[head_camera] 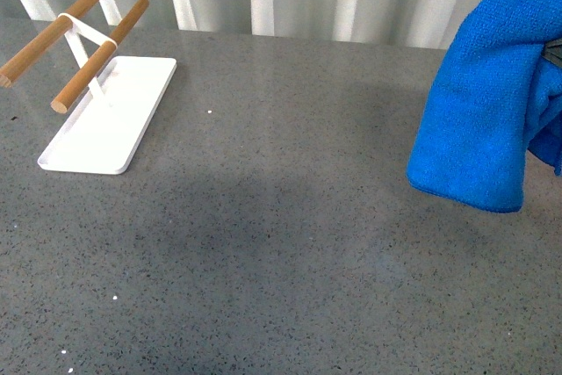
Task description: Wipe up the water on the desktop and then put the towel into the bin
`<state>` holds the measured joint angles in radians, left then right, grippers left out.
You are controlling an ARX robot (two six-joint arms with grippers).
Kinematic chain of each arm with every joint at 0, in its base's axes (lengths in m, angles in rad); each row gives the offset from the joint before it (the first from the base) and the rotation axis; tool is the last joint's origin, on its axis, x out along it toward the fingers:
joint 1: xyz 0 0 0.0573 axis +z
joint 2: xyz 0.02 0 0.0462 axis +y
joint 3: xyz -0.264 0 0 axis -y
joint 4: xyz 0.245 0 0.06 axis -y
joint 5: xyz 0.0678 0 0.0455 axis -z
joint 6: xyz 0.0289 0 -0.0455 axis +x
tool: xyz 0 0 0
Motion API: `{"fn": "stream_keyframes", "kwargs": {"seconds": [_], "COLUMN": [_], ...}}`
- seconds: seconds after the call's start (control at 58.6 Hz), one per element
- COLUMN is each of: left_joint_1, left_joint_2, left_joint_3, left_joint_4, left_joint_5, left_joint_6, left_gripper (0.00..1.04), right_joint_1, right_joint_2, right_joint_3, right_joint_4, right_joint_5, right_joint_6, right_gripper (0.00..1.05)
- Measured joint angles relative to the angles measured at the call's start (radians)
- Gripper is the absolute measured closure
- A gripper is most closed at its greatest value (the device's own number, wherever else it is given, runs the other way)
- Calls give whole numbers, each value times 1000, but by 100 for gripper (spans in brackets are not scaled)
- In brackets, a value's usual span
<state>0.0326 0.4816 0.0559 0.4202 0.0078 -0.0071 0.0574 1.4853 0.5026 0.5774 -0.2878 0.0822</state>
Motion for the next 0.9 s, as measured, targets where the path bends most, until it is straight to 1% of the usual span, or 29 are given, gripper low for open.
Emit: {"fn": "stream_keyframes", "kwargs": {"seconds": [0.051,0.153,0.307,0.904], "left_joint_1": [-19,-31,-32,-32], "left_joint_2": [-24,-66,-104,-293], "left_joint_3": [-6,-16,-34,-34], "left_joint_4": [-16,-45,-44,-228], "left_joint_5": [-5,-5,-8,-8], "left_joint_6": [0,0,1,1], "left_gripper": [101,101,101,101], "right_joint_1": [2,10,19,19], "right_joint_2": [0,0,0,-6], "right_joint_3": [0,0,0,0], "right_joint_4": [-1,-3,-8,-51], "right_joint_5": [6,14,17,26], "right_joint_6": [0,0,0,-8], "right_gripper": [100,100,100,100]}}
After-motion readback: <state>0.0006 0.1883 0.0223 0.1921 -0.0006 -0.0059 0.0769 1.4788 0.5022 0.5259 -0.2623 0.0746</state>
